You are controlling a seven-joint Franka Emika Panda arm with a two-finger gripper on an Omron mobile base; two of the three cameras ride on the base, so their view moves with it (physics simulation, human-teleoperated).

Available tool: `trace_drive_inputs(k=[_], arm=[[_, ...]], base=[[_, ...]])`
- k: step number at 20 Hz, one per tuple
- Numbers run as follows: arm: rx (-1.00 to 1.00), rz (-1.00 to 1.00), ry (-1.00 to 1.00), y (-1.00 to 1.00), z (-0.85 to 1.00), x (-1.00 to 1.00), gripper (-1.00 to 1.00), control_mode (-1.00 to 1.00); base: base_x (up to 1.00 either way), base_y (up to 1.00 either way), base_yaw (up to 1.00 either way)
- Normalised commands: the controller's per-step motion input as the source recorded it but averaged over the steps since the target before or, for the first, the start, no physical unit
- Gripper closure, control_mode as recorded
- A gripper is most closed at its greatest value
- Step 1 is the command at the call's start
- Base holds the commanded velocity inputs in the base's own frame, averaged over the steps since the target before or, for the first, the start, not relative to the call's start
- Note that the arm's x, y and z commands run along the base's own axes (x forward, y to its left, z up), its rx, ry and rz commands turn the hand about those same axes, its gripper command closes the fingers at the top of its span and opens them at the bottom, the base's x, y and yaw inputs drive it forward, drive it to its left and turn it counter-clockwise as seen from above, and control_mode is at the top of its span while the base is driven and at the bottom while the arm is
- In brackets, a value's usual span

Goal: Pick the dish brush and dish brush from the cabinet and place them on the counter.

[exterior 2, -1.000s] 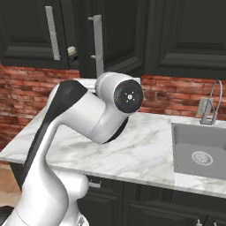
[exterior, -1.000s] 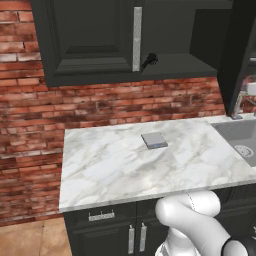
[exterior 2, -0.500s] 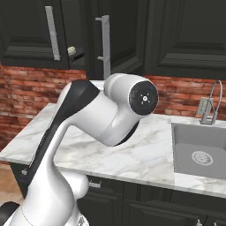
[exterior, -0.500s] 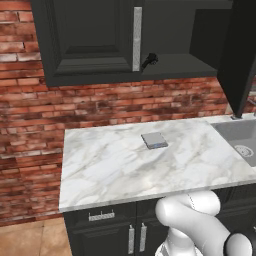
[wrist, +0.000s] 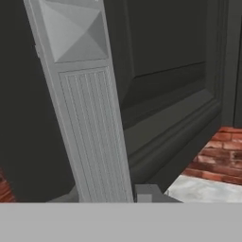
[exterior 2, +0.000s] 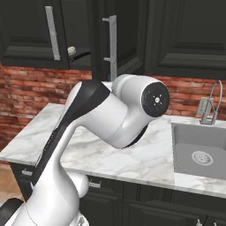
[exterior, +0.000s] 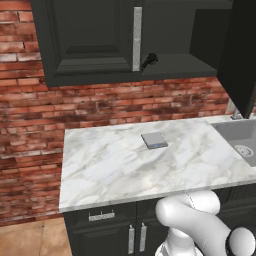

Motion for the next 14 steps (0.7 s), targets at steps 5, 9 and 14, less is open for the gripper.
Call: trace_drive_inputs(k=[5,9,14], arm=[[0.00,0.01,0.01,-0.25,-0.01,0.00,1.00,-1.00],[0.00,0.01,0.00,-0.23,-0.01,0.00,1.00,-1.00],[0.00,0.02,0.00,-0.23,-0.01,0.00,1.00,-1.00]], base=[[0.00,0.00,0.00],[0.00,0.00,0.00],[0.00,0.00,0.00]])
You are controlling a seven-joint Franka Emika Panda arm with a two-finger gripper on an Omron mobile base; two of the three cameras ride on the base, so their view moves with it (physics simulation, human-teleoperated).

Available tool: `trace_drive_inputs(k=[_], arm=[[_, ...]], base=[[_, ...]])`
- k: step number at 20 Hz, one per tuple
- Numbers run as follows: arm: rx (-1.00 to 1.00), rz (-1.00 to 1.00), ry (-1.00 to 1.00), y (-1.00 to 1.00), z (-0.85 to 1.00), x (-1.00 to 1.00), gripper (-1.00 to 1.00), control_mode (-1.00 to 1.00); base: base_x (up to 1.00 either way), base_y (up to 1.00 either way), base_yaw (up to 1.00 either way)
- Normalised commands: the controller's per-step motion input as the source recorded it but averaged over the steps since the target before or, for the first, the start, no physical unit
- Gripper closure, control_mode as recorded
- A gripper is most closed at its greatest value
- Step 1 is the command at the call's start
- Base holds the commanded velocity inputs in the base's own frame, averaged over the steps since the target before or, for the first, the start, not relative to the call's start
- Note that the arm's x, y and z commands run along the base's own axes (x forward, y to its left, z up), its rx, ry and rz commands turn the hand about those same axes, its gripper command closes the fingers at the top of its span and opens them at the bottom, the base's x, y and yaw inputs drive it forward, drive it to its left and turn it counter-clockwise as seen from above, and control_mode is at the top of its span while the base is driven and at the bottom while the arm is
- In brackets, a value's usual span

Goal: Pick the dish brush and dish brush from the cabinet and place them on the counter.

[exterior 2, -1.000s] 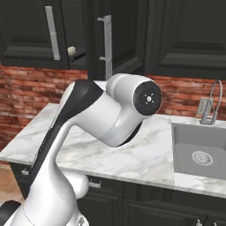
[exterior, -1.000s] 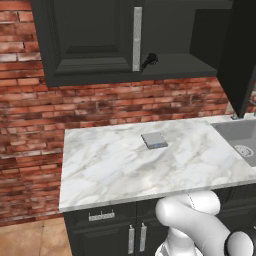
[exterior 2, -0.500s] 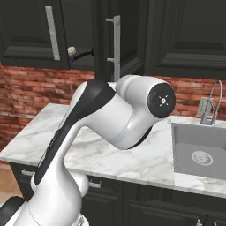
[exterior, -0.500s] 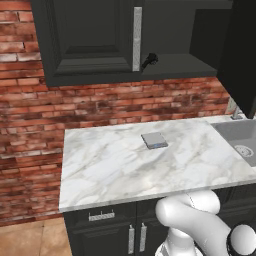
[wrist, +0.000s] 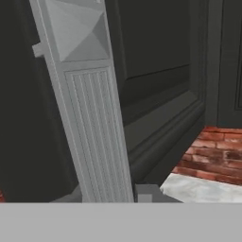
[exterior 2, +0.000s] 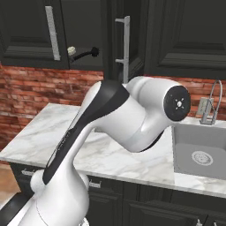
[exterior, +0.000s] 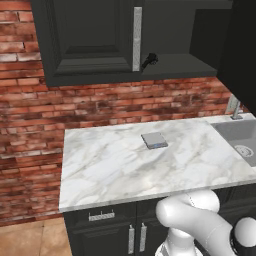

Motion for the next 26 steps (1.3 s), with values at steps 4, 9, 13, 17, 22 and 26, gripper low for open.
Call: trace_drive_inputs(k=[4,9,13,17,22,26], arm=[[0.00,0.04,0.00,-0.15,-0.02,0.01,-1.00,-1.00],[0.00,0.04,0.00,-0.12,-0.03,0.00,-1.00,-1.00],[0.00,0.03,0.00,-0.10,-0.05,0.00,-1.00,-1.00],[0.00,0.01,0.00,-0.03,-0.12,-0.04,-1.00,-1.00],[0.00,0.00,0.00,-0.10,-0.16,-0.16,-1.00,-1.00],[0.00,0.01,-0.01,-0.06,-0.14,-0.10,-1.00,-1.00]], base=[[0.00,0.00,0.00],[0.00,0.00,0.00],[0.00,0.00,0.00],[0.00,0.00,0.00],[0.00,0.00,0.00],[0.00,0.00,0.00]])
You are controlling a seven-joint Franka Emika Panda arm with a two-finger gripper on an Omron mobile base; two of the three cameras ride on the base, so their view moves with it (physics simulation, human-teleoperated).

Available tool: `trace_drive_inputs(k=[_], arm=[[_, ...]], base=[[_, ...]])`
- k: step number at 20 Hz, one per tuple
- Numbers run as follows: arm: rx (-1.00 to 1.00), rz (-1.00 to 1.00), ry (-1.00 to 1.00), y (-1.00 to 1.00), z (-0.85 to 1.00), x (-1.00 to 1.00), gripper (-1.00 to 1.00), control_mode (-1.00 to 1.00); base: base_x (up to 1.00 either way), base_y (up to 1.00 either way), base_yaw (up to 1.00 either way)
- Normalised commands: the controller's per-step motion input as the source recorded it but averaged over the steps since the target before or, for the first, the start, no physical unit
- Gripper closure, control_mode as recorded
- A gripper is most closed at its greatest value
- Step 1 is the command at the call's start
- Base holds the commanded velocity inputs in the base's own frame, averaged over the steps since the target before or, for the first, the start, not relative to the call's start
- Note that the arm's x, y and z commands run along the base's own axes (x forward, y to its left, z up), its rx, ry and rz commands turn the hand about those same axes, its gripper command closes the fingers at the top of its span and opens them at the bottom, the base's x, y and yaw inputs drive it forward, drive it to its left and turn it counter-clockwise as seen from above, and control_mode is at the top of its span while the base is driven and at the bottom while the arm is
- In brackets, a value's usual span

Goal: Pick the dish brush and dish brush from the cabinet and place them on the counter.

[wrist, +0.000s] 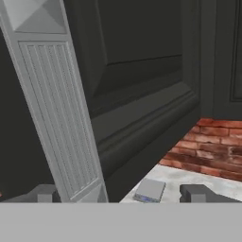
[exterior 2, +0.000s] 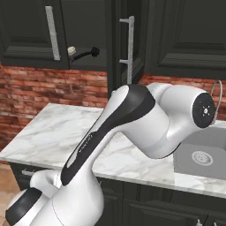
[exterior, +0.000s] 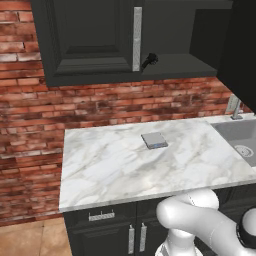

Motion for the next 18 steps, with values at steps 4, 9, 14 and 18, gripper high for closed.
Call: trace_drive_inputs(k=[4,9,14,18], arm=[[0.00,0.02,0.00,0.00,-0.15,-0.03,-1.00,-1.00],[0.00,0.03,0.00,0.00,-0.18,-0.02,-1.00,-1.00],[0.00,0.01,0.00,-0.03,-0.17,-0.08,-1.00,-1.00],[0.00,0.00,0.00,-0.01,-0.19,-0.20,-1.00,-1.00]], base=[[0.00,0.00,0.00],[0.00,0.00,0.00],[0.00,0.00,0.00],[0.00,0.00,0.00]])
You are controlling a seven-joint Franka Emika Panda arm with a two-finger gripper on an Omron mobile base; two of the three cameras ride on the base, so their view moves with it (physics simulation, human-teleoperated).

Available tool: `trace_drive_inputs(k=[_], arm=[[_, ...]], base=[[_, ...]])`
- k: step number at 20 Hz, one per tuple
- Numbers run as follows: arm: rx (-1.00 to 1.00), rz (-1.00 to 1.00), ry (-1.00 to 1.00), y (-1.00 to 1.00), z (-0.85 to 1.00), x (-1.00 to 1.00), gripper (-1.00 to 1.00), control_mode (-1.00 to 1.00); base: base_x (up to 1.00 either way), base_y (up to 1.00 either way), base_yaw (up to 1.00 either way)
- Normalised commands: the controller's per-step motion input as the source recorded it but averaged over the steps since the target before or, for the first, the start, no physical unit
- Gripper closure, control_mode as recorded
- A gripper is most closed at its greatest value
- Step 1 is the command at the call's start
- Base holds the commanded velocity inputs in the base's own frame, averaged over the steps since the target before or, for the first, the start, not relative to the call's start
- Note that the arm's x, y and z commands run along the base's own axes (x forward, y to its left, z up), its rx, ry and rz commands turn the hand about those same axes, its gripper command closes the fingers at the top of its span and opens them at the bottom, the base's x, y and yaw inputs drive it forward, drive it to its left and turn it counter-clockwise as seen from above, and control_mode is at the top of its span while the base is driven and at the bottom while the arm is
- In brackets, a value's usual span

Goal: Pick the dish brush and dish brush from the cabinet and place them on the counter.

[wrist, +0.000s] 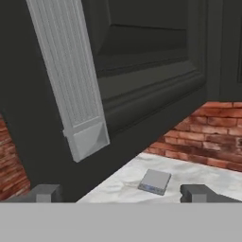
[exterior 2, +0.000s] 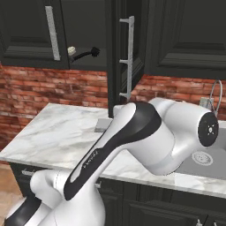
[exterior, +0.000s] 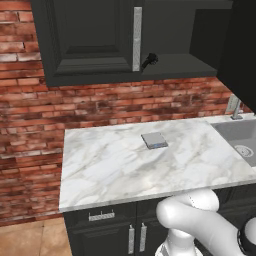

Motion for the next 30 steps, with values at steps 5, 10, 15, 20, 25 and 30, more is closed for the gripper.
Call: trace_drive_inputs(k=[5,10,15,20,25,30], arm=[[0.00,-0.04,0.01,0.01,-0.19,-0.27,-1.00,-1.00],[0.00,-0.11,0.02,0.01,-0.11,-0.27,-1.00,-1.00],[0.00,-0.16,0.03,0.01,-0.04,-0.22,-1.00,-1.00],[0.00,-0.18,0.06,0.02,-0.07,-0.13,-1.00,-1.00],[0.00,-0.19,0.04,0.00,-0.13,-0.17,-1.00,-1.00],[0.00,-0.18,0.04,0.00,-0.12,-0.20,-1.00,-1.00]], base=[[0.00,0.00,0.00],[0.00,0.00,0.00],[0.00,0.00,0.00],[0.00,0.00,0.00],[0.00,0.00,0.00],[0.00,0.00,0.00]])
